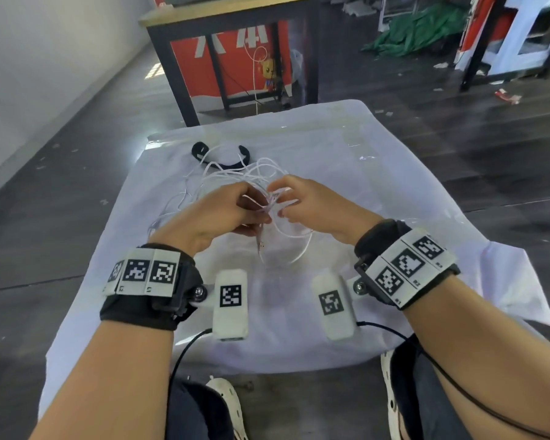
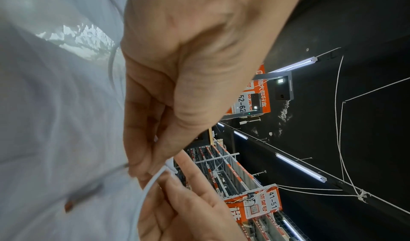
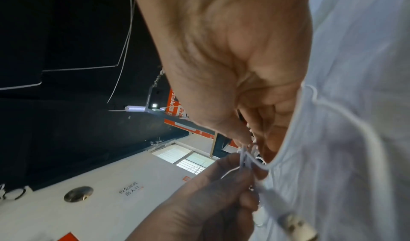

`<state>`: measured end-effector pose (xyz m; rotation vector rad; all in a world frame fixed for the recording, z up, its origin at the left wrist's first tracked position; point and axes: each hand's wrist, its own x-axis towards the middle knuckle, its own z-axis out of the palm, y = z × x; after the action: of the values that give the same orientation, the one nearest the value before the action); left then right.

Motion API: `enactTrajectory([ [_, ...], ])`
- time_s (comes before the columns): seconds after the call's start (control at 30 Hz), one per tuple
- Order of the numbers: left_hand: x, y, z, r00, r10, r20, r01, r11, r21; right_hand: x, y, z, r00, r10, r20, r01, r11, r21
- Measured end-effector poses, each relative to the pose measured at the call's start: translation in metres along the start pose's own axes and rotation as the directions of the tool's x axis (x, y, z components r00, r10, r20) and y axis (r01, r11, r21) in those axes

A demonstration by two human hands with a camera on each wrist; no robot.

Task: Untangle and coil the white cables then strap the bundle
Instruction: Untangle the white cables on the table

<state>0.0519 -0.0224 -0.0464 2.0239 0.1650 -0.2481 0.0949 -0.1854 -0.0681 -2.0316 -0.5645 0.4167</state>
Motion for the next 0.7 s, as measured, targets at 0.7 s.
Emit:
enactTrajectory([
  [0.7, 0.005, 0.006, -0.021, 0.881, 0.149, -0.449, 0.132, 0.835, 0.534, 0.004, 0.011, -0.029, 0.837, 0.134, -0.530, 0.075, 0.933, 0.353],
])
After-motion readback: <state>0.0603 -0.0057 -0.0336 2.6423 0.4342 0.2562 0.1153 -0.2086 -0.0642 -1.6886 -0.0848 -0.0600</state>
